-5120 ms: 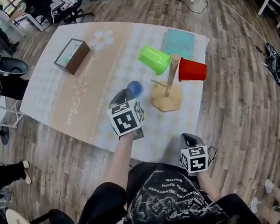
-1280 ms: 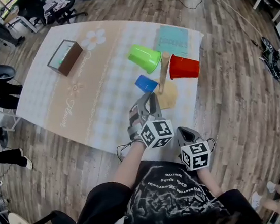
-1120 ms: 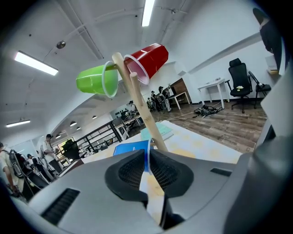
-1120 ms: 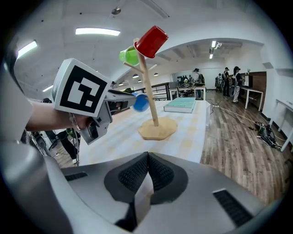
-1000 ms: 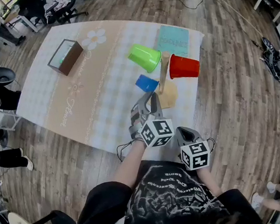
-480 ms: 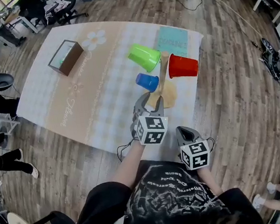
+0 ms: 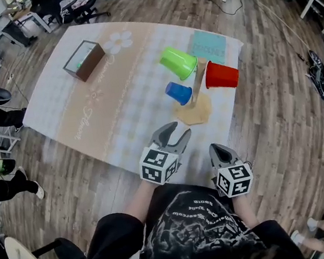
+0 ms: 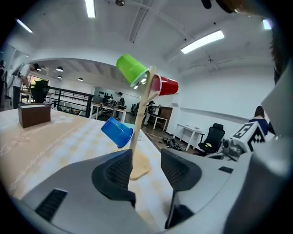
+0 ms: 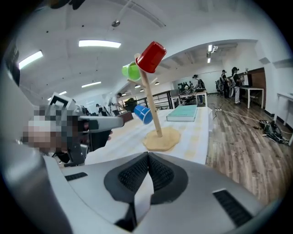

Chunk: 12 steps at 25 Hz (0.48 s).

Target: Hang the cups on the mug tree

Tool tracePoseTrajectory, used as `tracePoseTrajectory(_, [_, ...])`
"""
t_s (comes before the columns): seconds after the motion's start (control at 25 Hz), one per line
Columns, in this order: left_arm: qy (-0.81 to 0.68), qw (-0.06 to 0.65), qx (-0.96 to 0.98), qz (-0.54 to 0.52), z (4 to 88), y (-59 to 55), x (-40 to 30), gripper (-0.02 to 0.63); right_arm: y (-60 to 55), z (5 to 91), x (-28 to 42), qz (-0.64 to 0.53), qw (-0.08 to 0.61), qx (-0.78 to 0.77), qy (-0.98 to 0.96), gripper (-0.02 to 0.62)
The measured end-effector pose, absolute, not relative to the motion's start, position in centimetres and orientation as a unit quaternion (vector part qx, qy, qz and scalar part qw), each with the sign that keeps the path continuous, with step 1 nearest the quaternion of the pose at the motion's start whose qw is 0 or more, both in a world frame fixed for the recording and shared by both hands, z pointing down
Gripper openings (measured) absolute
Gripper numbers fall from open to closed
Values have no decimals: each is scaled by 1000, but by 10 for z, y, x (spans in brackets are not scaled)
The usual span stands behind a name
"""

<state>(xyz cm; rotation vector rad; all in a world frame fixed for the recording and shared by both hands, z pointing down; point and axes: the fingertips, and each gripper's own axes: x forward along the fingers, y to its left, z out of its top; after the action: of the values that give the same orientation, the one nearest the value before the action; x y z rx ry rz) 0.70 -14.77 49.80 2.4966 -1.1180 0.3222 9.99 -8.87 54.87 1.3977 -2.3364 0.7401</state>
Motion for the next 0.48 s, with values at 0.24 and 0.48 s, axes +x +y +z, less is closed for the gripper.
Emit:
tracePoseTrajectory(0.24, [-389,200,897,59,476,-118,-23,202,-113,496,113,195,90,521,-826,9])
tracePoseTrajectory(0.48, [-426,192,884,-15,438,-92,-56,199,-109,458,113,118,81,530,-836,10])
